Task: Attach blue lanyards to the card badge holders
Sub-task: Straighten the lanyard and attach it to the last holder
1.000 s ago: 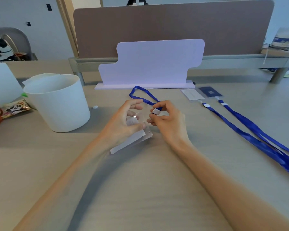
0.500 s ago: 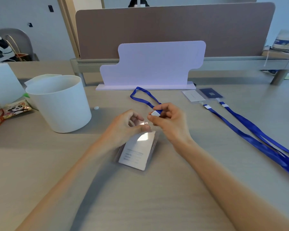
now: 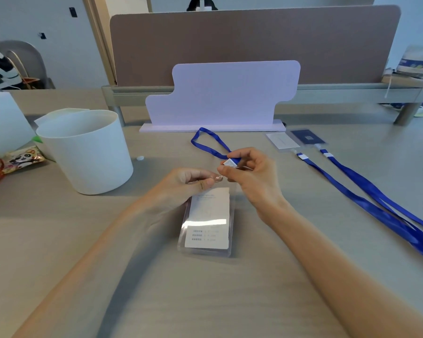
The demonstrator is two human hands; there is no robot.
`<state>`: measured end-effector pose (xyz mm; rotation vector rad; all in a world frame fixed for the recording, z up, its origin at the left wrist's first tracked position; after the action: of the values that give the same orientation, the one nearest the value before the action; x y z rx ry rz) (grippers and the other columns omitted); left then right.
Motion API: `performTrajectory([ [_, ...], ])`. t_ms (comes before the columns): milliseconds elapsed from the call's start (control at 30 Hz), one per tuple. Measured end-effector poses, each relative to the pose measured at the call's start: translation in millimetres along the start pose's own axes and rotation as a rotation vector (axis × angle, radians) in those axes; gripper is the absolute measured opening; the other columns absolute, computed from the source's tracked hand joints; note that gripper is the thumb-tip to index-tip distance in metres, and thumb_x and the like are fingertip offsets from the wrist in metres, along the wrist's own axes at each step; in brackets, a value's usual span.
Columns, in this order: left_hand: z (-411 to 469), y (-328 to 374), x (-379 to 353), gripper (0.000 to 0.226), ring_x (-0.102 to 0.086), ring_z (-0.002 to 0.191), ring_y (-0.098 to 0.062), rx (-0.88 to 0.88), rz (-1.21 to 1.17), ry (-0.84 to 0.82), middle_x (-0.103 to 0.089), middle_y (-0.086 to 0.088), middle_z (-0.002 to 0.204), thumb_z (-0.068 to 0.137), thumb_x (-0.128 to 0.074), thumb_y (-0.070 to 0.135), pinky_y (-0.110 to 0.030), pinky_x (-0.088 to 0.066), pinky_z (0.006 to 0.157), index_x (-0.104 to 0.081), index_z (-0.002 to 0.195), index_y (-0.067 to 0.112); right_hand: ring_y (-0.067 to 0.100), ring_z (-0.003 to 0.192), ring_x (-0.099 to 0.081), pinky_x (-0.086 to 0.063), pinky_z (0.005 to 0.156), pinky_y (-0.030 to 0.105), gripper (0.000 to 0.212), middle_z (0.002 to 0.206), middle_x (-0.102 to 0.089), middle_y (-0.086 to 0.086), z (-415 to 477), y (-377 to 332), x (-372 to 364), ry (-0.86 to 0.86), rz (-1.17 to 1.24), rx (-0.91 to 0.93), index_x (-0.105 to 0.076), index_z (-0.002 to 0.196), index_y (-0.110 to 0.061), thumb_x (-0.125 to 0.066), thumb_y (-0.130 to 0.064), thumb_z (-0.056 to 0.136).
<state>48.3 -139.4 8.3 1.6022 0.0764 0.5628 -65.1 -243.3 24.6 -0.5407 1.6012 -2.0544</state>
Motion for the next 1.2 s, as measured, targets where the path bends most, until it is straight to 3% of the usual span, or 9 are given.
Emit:
performTrajectory([
  [167,-2.5,-1.9,-0.1,0.016,-0.065,0.082,-0.004,0.056,0.016,-0.018,-0.074,0.012,0.086,0.092,-0.061,0.028,-0.020,-0.049,0.071,-0.072,0.103,0.025,0.010,0.060,-0.065,-0.056,0.063,0.020,0.025,0.077,-0.067,0.007,-0.8,-0.2,-0.8,-0.008,0.019,-0.012,-0.067,0.089,-0.018,-0.081,-0.005,0.072],
  [300,-3.3,2.4,-0.7,0.015,-0.062,0.067,0.005,0.037,0.028,0.030,-0.071,0.014,0.072,0.090,-0.064,0.026,-0.008,-0.042,0.055,-0.073,0.099,0.018,0.014,0.065,-0.066,-0.057,0.064,0.024,0.025,0.080,-0.067,0.015,-1.9,-1.6,-3.2,-0.043,0.028,-0.020,-0.067,0.090,-0.016,-0.082,-0.005,0.072],
  [433,-3.6,4.6,0.6,0.010,-0.061,0.068,0.002,-0.009,0.000,0.062,-0.071,0.009,0.074,0.088,-0.068,0.020,-0.007,-0.044,0.060,-0.074,0.091,0.013,0.016,0.067,-0.066,-0.059,0.068,0.028,0.026,0.090,-0.066,0.027,-3.0,-1.7,-6.1,-0.080,0.009,-0.039,-0.068,0.095,-0.012,-0.081,-0.006,0.073],
  [567,-3.8,4.8,0.5,0.010,-0.060,0.068,0.001,-0.020,0.007,0.080,-0.071,0.007,0.077,0.088,-0.068,0.024,-0.007,-0.043,0.058,-0.074,0.086,0.016,0.011,0.065,-0.065,-0.059,0.067,0.027,0.025,0.078,-0.063,0.017,-1.3,-0.4,-4.8,-0.093,0.002,-0.045,-0.068,0.095,-0.013,-0.080,-0.007,0.074],
  [700,-2.5,2.9,0.9,0.011,-0.059,0.067,0.002,-0.003,0.042,0.085,-0.070,0.009,0.073,0.087,-0.069,0.026,-0.006,-0.043,0.059,-0.074,0.083,0.018,0.009,0.063,-0.063,-0.059,0.071,0.034,0.026,0.081,-0.062,0.024,-0.3,1.4,-4.3,-0.107,-0.042,-0.056,-0.069,0.096,-0.013,-0.081,-0.009,0.074],
  [833,-0.4,-1.0,2.1,0.008,-0.059,0.069,-0.001,0.013,0.089,0.083,-0.069,0.004,0.076,0.086,-0.071,0.022,-0.009,-0.044,0.063,-0.075,0.085,0.015,0.005,0.057,-0.059,-0.058,0.069,0.032,0.028,0.066,-0.059,-0.001,-1.6,3.2,-6.7,-0.127,-0.075,-0.057,-0.068,0.098,-0.011,-0.081,-0.007,0.074],
  [933,-0.1,-1.5,1.0,0.010,-0.056,0.073,-0.008,0.004,0.131,0.076,-0.068,-0.004,0.080,0.085,-0.072,0.023,-0.016,-0.043,0.068,-0.075,0.089,0.014,0.008,0.061,-0.061,-0.058,0.067,0.029,0.027,0.073,-0.065,0.004,-1.7,3.7,-6.7,-0.125,-0.076,-0.058,-0.068,0.096,-0.013,-0.081,-0.006,0.073],
  [1067,-1.6,3.0,2.7,0.011,-0.059,0.069,0.001,-0.015,0.091,0.089,-0.070,0.008,0.074,0.086,-0.071,0.021,-0.007,-0.044,0.064,-0.075,0.090,0.012,0.010,0.066,-0.064,-0.059,0.071,0.033,0.026,0.092,-0.067,0.026,-0.3,2.2,-4.6,-0.110,-0.052,-0.066,-0.069,0.094,-0.016,-0.081,-0.007,0.074],
  [1200,-4.7,4.7,2.4,0.012,-0.058,0.061,0.002,0.007,0.081,0.079,-0.068,0.008,0.069,0.086,-0.070,0.018,-0.006,-0.041,0.054,-0.074,0.086,0.007,0.006,0.060,-0.061,-0.057,0.068,0.026,0.027,0.077,-0.068,0.006,-1.0,1.0,-6.9,-0.164,-0.051,-0.055,-0.069,0.097,-0.013,-0.080,-0.005,0.074],
])
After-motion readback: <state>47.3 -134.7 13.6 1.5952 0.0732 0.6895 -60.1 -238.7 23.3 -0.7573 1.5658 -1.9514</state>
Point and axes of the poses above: each hand's wrist, its own z-axis towards the middle knuckle, its own x-axis out of the back of the hand, y = z × x, the point moved 7 cm from there along z, towards the middle knuckle
